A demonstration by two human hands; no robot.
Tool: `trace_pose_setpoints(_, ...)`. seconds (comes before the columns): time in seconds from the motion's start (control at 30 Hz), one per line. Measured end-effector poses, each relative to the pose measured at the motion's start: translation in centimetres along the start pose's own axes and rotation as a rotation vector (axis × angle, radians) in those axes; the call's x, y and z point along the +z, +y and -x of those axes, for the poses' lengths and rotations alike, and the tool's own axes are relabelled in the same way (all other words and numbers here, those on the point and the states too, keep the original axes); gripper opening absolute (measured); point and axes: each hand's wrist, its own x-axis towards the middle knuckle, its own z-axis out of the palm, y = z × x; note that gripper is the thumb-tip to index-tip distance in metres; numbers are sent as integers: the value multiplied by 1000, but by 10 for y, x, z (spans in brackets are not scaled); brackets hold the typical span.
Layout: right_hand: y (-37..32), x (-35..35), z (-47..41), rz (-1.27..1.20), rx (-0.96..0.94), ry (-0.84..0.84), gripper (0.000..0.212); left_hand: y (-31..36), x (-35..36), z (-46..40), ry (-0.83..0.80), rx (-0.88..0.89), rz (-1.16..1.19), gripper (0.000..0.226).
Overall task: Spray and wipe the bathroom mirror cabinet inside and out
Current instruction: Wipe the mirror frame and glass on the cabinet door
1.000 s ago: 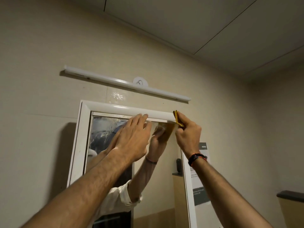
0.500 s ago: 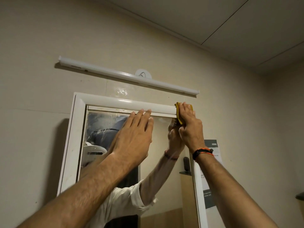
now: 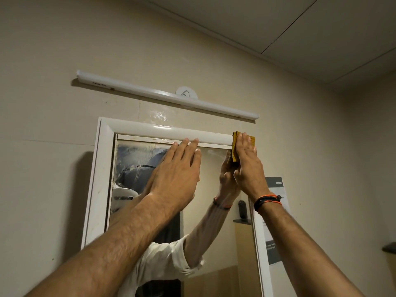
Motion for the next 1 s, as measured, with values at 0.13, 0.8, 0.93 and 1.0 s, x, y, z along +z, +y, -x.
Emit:
trace_pose_setpoints(0.13,-8,0,-3,-10,7,18,94,1,1,-1,-8,-5,1,79)
trace_pose_setpoints(0.8,-71,3,7,-126,-246,-35,77,-51,-38,50,239,-326,227,73)
trace_pose_setpoints(0.93,-77,4,9,-126,-165,-39,83,-66,-41,59,253,-411,253,75)
trace_pose_setpoints(1.0,-90,6,12,-137,-152,-24,83,-71,-40,63,251,-443,273,75)
